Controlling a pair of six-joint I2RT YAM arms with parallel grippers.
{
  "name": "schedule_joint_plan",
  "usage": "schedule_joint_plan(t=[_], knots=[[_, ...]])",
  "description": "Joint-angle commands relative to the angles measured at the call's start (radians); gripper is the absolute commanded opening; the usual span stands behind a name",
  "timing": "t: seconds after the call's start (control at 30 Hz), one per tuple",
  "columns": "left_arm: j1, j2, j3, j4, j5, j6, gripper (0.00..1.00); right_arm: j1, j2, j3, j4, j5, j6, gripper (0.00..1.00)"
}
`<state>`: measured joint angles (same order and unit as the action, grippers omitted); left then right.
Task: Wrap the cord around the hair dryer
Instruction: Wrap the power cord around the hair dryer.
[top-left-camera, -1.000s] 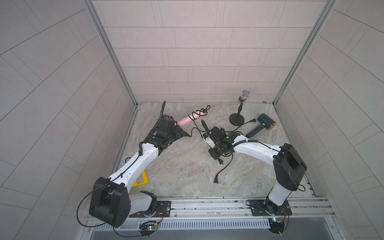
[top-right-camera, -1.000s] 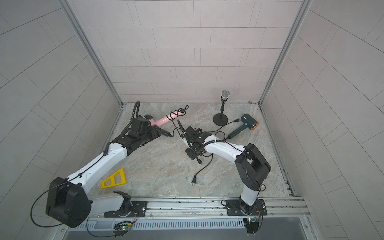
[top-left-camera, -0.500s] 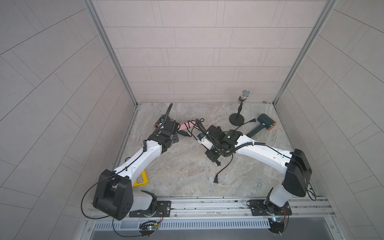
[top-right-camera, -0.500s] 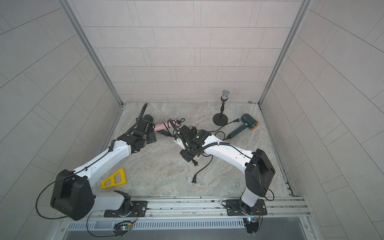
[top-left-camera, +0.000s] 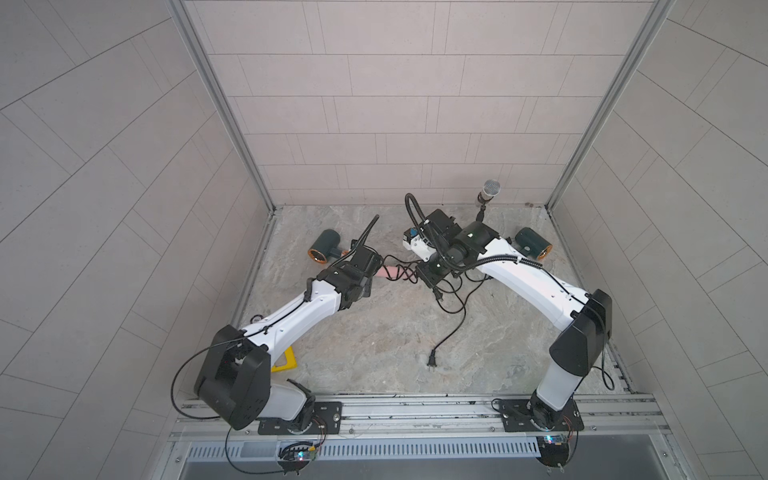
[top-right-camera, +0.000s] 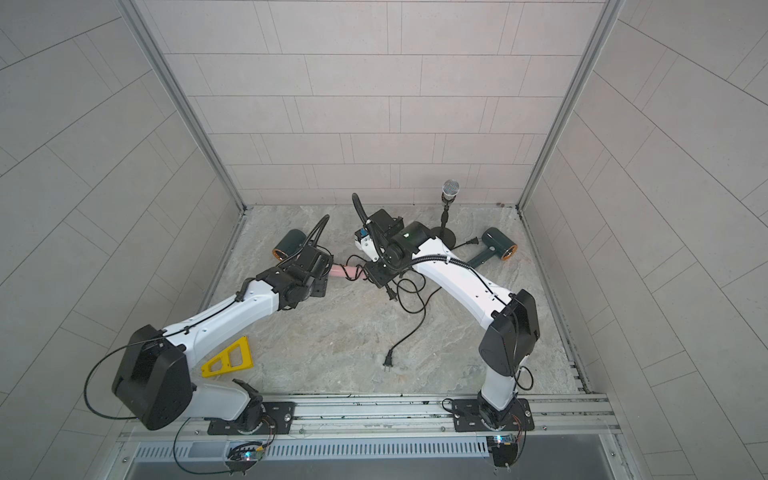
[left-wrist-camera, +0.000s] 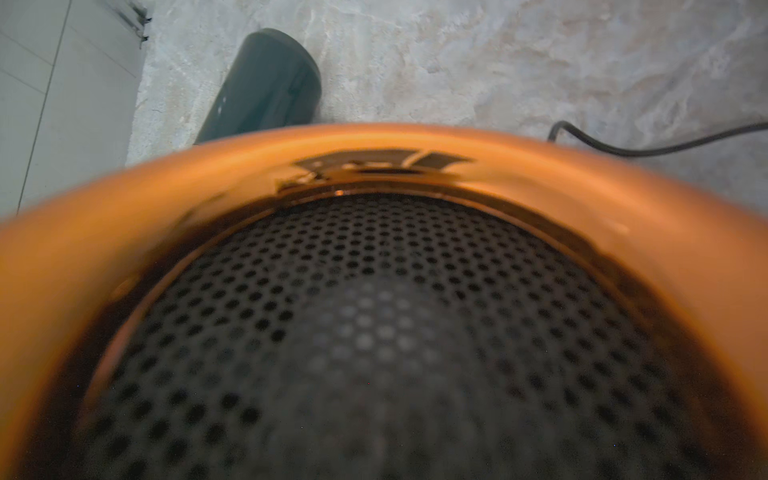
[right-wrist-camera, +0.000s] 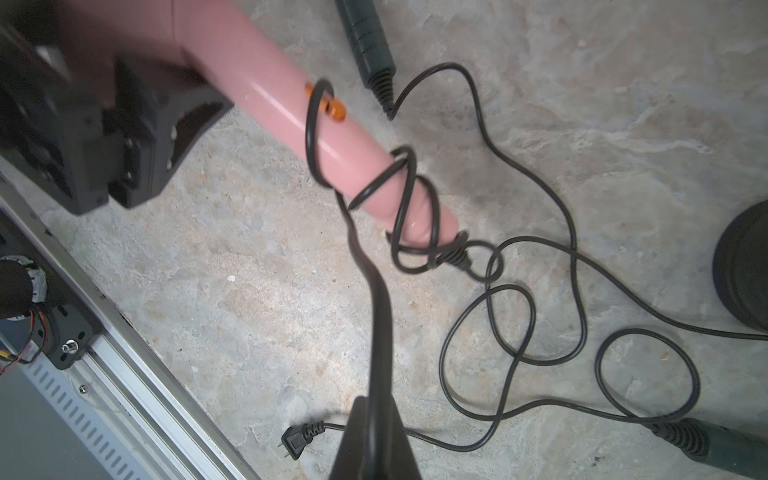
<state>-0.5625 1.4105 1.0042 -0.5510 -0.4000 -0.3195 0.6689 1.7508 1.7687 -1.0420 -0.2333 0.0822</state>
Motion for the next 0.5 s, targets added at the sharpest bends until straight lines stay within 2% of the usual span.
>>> schedule_joint_plan(t=[0.0, 0.47], knots=[[-0.023, 0.006, 0.049, -0.023, 0.010, 0.079, 0.00, -0.026, 0.004, 0.057, -0.043, -0.039, -0.016, 0.00], [-0.141, 0.104, 0.149, -0.170, 0.199, 0.302, 0.00, -0.144, 0.104, 0.247, -0.082, -0.121, -0.098, 0.00]])
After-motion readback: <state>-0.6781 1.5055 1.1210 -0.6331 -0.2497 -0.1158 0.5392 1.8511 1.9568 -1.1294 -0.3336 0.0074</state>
